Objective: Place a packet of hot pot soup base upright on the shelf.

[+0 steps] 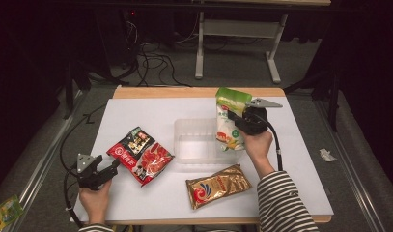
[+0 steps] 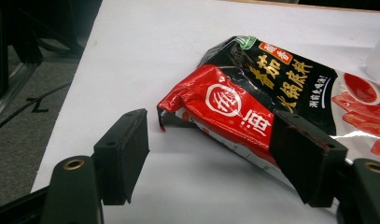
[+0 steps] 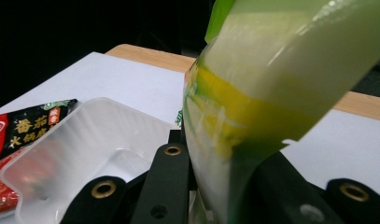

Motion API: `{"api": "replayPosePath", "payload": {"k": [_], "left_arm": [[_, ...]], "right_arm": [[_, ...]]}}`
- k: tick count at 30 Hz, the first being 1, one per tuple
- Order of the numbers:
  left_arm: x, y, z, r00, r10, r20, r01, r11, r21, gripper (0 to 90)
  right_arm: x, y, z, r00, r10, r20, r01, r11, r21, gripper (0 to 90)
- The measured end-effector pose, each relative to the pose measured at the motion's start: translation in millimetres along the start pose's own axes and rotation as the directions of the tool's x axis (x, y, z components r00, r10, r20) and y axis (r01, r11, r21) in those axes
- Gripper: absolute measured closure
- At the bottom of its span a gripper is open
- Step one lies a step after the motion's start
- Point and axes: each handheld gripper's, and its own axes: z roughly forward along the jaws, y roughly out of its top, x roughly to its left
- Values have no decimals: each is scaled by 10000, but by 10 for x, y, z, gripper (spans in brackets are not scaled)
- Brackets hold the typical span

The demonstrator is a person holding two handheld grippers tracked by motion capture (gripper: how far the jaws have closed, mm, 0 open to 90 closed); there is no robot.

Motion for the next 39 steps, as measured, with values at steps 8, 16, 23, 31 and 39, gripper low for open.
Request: {"api": "replayPosePath", "payload": {"k": [8,16,23,31,39], "left_arm": [[3,-1,-4,10000,1,12,-1,10000,-19,292],[-1,-3,-4,10000,-4,-10,4,10000,-74,292],[-1,-2,-2,10000,3,11,-3,10000,-23,292],[-2,0,4,10000,-4,-29,4,10000,23,293],[-6,2,5,10000,56,-33,-56,9999,85,293]], "right_arm": [[12,-4,51,9989,-263,383,263,9997,29,825],[46,-19,71,9971,-607,468,596,9979,239,821],[68,-31,15,9956,-877,323,860,9950,512,820],[39,-22,-83,9956,-929,132,921,9945,508,786],[17,-68,-209,9969,-779,-141,786,9953,571,702]]}}
